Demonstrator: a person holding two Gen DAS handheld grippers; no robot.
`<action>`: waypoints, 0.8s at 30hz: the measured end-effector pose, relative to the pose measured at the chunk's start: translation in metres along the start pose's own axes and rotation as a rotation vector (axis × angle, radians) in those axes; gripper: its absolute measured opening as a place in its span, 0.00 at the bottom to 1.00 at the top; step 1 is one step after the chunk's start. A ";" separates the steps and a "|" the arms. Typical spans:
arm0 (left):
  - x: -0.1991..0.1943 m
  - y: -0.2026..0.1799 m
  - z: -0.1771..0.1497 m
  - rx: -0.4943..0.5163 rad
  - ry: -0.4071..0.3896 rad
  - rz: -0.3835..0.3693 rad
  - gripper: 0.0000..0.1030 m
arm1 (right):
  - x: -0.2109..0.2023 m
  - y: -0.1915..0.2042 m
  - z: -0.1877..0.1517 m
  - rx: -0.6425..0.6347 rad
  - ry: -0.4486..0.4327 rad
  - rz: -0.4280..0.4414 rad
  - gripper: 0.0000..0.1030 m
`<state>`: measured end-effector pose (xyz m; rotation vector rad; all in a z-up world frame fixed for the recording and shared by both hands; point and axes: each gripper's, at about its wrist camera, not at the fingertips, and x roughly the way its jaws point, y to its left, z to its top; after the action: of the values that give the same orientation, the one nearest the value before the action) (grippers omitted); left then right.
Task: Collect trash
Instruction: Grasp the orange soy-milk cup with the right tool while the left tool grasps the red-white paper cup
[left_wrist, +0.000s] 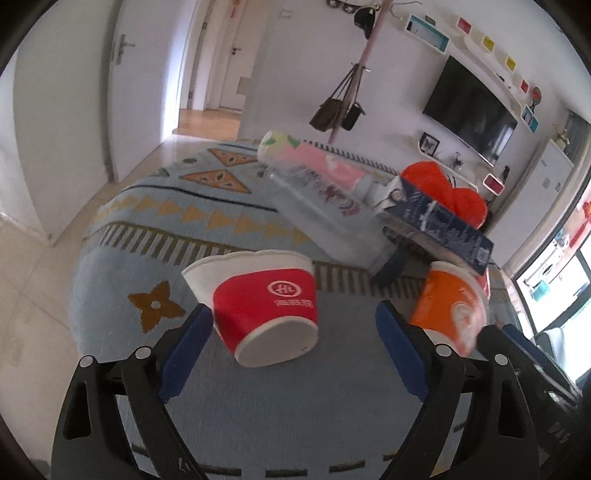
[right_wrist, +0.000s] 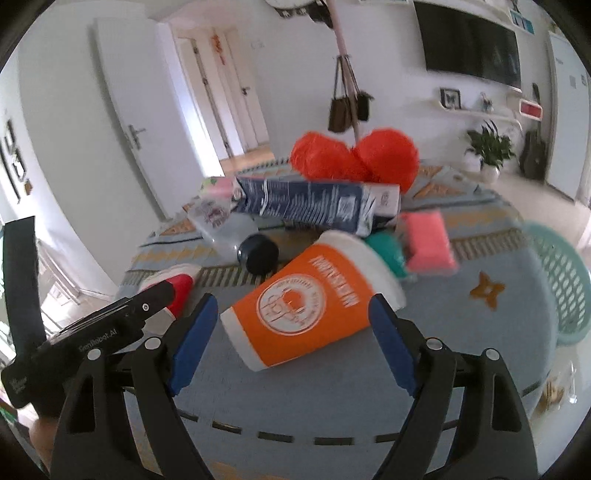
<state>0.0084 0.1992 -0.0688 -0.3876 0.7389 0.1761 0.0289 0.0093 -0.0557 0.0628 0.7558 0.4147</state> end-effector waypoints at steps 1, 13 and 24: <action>0.002 0.003 0.001 0.000 0.006 0.003 0.80 | 0.004 0.000 0.001 0.005 0.010 -0.013 0.77; 0.006 0.018 0.002 -0.007 0.046 -0.036 0.61 | 0.009 -0.013 -0.001 0.040 0.076 -0.062 0.78; 0.000 0.010 0.003 0.011 0.014 -0.080 0.60 | 0.007 -0.063 0.000 0.294 0.147 0.033 0.78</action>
<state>0.0075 0.2099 -0.0697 -0.4072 0.7365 0.0938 0.0549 -0.0453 -0.0731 0.3238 0.9578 0.3388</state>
